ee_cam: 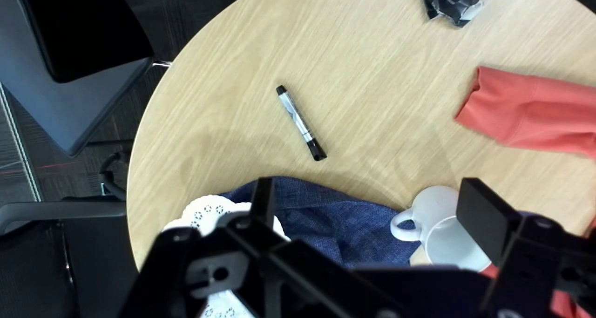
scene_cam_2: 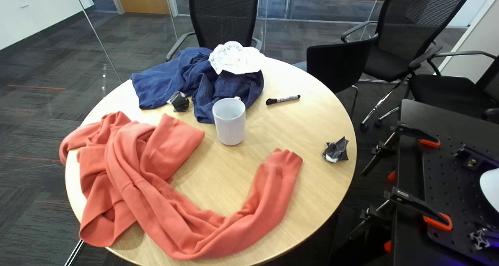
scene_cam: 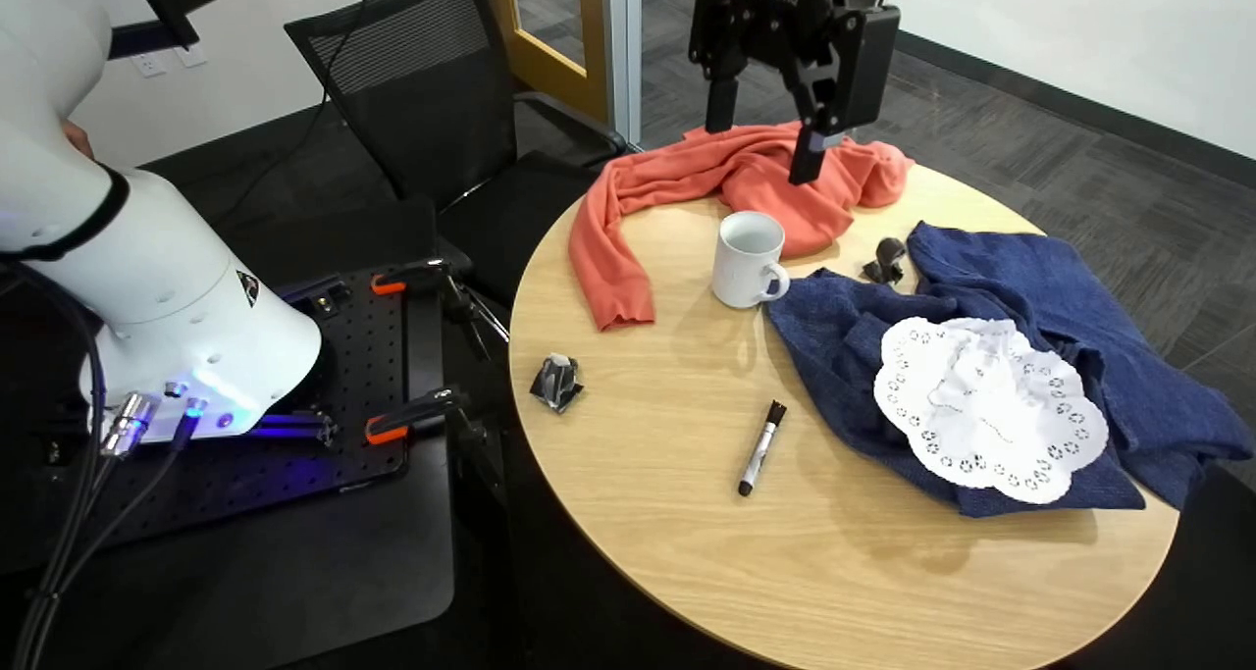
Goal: Put the pen in the mug
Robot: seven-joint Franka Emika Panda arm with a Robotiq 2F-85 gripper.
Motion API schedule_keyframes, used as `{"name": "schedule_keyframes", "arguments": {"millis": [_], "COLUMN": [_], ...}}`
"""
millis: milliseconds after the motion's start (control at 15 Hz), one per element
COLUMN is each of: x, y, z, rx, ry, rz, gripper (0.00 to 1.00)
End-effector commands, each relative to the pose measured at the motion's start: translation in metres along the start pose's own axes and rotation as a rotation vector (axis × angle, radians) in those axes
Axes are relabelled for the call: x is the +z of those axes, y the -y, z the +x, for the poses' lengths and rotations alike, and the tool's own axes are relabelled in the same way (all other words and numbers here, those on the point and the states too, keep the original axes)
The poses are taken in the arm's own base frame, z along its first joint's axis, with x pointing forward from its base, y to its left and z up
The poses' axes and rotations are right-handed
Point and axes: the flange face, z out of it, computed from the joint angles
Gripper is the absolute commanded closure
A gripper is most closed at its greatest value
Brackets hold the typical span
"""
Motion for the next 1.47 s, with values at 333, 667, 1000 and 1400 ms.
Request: {"name": "schedule_keyframes", "arguments": {"millis": [333,667,1000,1400], "x": [0.023,0.063,0.117,0.176], "y": [-0.011,-0.023,-0.031,-0.025], "z": [0.016,0.037,0.048,0.060], "rx": [-0.005,-0.050,-0.146,-0.226], "ry": [-0.043,-0.137,-0.157,-0.140], "rz": [0.016,0.008,0.017,0.030], "gripper": [0.00,0.00,0.00,0.00]}}
